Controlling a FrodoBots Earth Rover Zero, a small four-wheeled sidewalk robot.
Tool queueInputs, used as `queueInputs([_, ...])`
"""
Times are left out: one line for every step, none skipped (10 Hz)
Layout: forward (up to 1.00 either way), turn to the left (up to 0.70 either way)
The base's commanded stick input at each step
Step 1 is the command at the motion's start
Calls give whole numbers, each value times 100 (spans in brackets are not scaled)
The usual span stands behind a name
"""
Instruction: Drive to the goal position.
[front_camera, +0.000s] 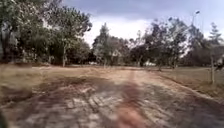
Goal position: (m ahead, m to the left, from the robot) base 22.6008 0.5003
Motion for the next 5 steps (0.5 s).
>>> queueInputs([85, 0])
queueInputs([85, 0])
queueInputs([85, 0])
queueInputs([85, 0])
queueInputs([85, 0])
